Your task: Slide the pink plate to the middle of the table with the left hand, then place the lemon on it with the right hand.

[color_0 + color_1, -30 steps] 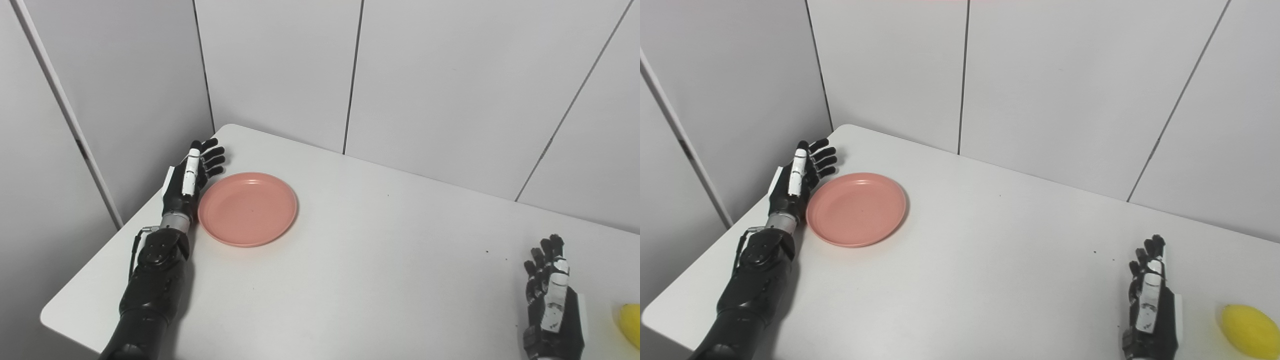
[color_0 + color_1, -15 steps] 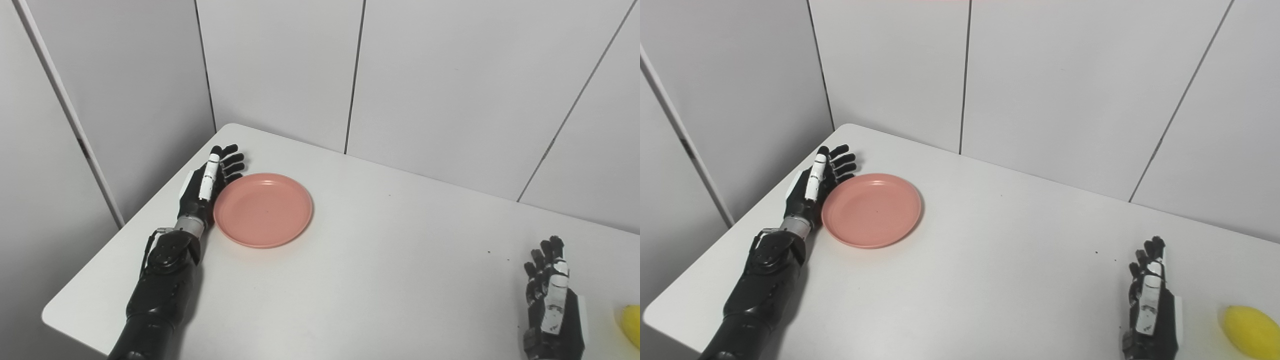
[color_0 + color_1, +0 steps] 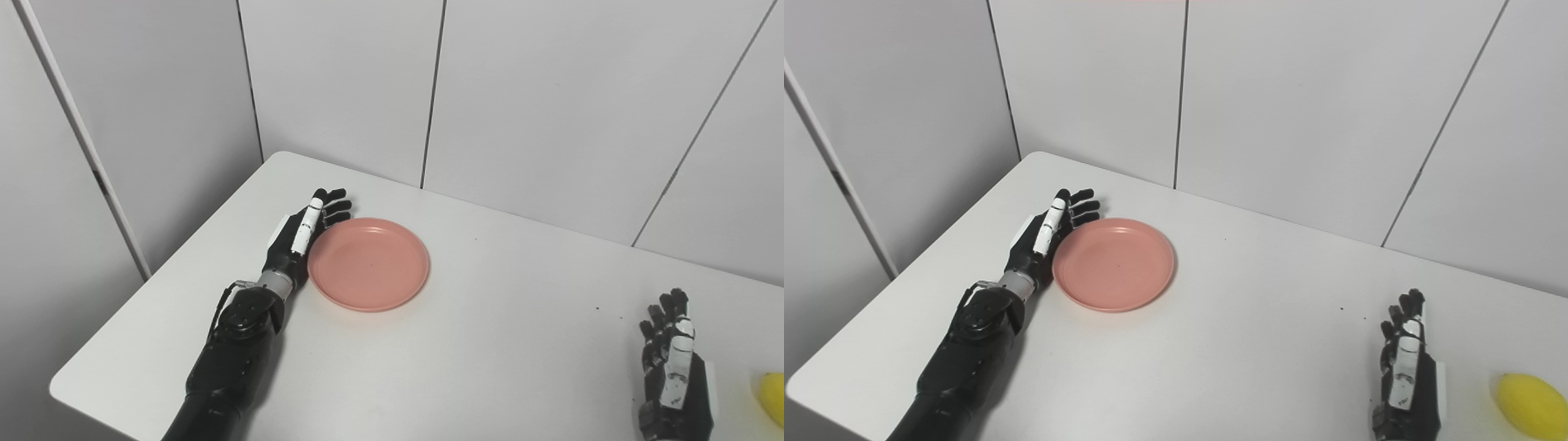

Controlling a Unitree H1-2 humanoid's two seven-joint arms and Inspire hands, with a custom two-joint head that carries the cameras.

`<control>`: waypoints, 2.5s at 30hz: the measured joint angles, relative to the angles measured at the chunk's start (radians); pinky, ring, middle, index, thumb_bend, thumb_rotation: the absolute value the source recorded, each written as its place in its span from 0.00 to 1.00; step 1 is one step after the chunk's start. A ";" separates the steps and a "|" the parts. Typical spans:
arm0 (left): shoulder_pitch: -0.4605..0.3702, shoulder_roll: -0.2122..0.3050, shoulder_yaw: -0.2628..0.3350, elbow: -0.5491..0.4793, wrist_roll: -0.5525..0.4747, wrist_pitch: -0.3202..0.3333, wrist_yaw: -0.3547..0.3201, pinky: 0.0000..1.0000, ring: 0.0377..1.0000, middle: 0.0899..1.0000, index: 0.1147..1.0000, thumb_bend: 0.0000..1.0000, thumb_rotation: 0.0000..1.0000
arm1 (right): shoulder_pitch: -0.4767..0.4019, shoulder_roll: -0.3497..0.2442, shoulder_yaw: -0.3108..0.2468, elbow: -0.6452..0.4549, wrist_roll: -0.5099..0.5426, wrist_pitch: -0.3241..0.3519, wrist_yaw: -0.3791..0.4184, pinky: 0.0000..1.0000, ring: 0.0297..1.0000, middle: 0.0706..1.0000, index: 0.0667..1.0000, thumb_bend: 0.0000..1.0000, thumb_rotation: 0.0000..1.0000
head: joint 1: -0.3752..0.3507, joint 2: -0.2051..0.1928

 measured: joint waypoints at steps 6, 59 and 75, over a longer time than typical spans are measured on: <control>-0.004 -0.024 -0.028 -0.008 0.022 0.000 0.001 0.82 0.82 0.81 0.78 0.53 1.00 | 0.000 0.003 0.001 0.000 0.000 0.000 0.000 1.00 1.00 1.00 1.00 0.67 1.00 | -0.018 0.009; 0.062 -0.260 -0.117 -0.244 0.093 0.183 0.025 0.87 0.87 0.85 0.83 0.48 1.00 | -0.003 0.078 0.113 -0.118 -0.094 0.190 -0.033 1.00 1.00 1.00 1.00 0.74 1.00 | -0.542 0.193; 0.074 -0.316 -0.139 -0.268 0.150 0.187 0.097 0.87 0.89 0.87 0.85 0.49 1.00 | -0.016 0.071 0.116 -0.142 -0.111 0.207 -0.023 1.00 1.00 1.00 1.00 0.75 1.00 | -0.502 0.218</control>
